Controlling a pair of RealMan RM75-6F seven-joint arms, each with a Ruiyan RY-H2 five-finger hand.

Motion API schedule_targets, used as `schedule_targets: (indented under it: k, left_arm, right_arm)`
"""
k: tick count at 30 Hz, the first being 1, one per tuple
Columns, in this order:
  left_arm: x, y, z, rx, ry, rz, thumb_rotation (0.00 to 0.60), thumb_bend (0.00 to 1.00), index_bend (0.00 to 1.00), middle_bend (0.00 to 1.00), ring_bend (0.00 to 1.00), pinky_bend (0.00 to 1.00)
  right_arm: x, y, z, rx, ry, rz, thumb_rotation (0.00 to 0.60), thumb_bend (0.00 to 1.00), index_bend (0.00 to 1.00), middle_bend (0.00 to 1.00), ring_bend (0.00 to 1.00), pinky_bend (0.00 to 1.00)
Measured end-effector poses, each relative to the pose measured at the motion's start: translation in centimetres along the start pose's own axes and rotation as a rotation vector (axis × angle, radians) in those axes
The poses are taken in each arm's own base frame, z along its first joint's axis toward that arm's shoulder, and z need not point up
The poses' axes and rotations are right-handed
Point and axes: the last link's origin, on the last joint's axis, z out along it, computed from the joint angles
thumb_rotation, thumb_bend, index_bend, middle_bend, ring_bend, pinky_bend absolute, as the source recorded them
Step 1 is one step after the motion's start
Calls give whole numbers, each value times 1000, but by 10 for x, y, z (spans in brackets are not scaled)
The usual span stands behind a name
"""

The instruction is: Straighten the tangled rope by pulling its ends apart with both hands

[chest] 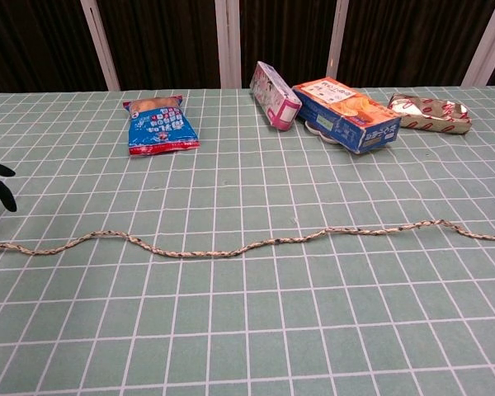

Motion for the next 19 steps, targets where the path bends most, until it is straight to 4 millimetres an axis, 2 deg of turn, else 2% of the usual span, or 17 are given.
schedule_targets:
  k: [3,9,15,19]
  left_arm:
    - [4,-5,-4,16,0,-20,600,110,171,0,0,0]
    - [15,-11,-27,14,62,-132,600,109,121,0,0,0]
    - [25,-17,-65,-64,202,-118,600,95,41,0,0,0]
    - [25,-29,-100,-98,280,-117,600,81,11,0,0,0]
  right_arm:
    - [4,0,-3,1,7,-14,600,392,0,0,0,0]
    - [16,-5,-20,57,72,1,600,390,0,0,0,0]
    - [30,-2,-53,185,201,-87,600,389,0,0,0,0]
    - [38,8,-81,251,294,-135,600,389,0,0,0,0]
